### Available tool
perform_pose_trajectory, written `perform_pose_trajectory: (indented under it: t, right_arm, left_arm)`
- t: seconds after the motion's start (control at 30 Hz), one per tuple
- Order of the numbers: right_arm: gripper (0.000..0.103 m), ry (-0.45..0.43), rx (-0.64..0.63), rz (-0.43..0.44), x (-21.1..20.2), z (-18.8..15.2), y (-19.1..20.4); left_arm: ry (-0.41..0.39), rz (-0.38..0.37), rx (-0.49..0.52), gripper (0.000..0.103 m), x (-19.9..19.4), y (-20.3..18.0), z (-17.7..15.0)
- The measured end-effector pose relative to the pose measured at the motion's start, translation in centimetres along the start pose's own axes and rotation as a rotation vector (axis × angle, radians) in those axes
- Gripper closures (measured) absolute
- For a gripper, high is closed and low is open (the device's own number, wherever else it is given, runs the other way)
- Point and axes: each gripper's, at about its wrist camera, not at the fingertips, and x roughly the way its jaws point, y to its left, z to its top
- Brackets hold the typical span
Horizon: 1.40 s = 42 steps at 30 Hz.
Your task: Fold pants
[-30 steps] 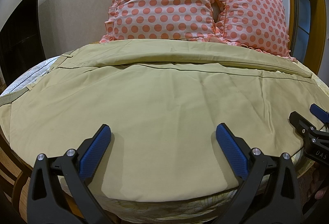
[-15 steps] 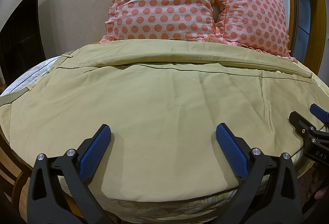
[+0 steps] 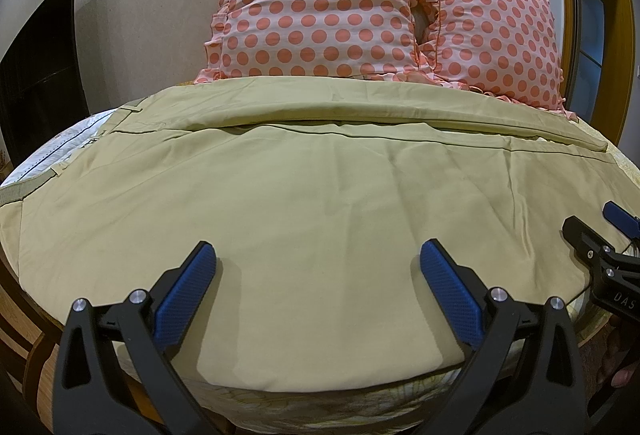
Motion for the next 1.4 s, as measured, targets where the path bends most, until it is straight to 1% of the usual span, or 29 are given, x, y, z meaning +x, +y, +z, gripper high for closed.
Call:
perform_pose_trajectory:
  t: [0.6, 0.8, 0.83, 0.9, 0.93, 1.0, 1.03, 1.07, 1.1, 1.13, 1.17, 1.23, 1.27, 1.33, 1.37, 1.4]
  right_arm:
    - [0.001, -0.002, -0.001, 0.001, 0.1, 0.0, 0.0]
    - [0.001, 0.004, -0.005, 0.008, 0.6, -1.2, 0.7]
    - [0.001, 0.008, -0.008, 0.011, 0.5, -1.1, 0.6]
    - [0.001, 0.047, -0.011, 0.035, 0.8, -0.5, 0.3]
    - [0.001, 0.078, 0.006, 0.064, 1.0, 0.4, -0.4]
    - [0.001, 0.065, 0.051, 0.091, 0.6, 2.0, -1.8]
    - [0.001, 0.043, 0.074, 0.08, 0.5, 4.0, -3.3]
    - [0.001, 0.03, 0.08, 0.063, 0.7, 5.2, -4.1]
    - [0.001, 0.024, 0.087, 0.022, 1.4, 7.3, -5.7]
    - [0.001, 0.03, 0.09, -0.003, 2.0, 8.3, -6.4]
    - [0.001, 0.048, 0.106, -0.053, 3.6, 10.3, -8.1]
    - [0.001, 0.087, 0.135, -0.115, 6.8, 12.8, -10.5]
    - [0.001, 0.123, 0.172, -0.158, 9.5, 14.3, -12.3]
    - [0.002, 0.175, 0.244, -0.228, 13.5, 16.3, -15.1]
    - [0.005, 0.204, 0.289, -0.274, 16.3, 17.3, -16.8]
    - [0.014, 0.226, 0.318, -0.305, 18.3, 18.1, -18.1]
  left_arm:
    - [-0.001, 0.0, 0.0, 0.002, 0.0, 0.0, 0.0]
    - [-0.001, 0.0, 0.0, 0.002, 0.0, 0.0, 0.0]
    - [-0.001, 0.0, 0.001, 0.002, 0.0, 0.0, 0.0]
    - [0.005, -0.002, 0.002, 0.002, 0.0, 0.0, 0.0]
    - [0.016, -0.007, 0.003, 0.002, 0.1, 0.1, 0.2]
    - [0.036, -0.013, 0.007, 0.002, 0.2, 0.3, 0.6]
    - [0.04, -0.009, 0.006, 0.002, 0.3, 0.5, 0.9]
    - [0.034, 0.0, 0.004, 0.002, 0.3, 0.8, 1.3]
    - [0.028, 0.009, 0.002, 0.002, 0.3, 1.1, 1.8]
    - [0.016, 0.021, -0.005, 0.002, 0.3, 1.6, 2.5]
    - [0.009, 0.028, -0.011, 0.002, 0.2, 1.7, 2.8]
    - [-0.005, 0.034, -0.028, 0.002, 0.3, 2.1, 3.8]
    - [-0.007, 0.034, -0.033, 0.002, 0.5, 2.0, 4.3]
    - [-0.013, 0.029, -0.044, 0.002, 0.8, 2.1, 5.1]
    - [-0.013, 0.028, -0.044, 0.002, 1.0, 2.1, 5.3]
    - [-0.014, 0.026, -0.042, 0.002, 1.3, 2.1, 5.5]
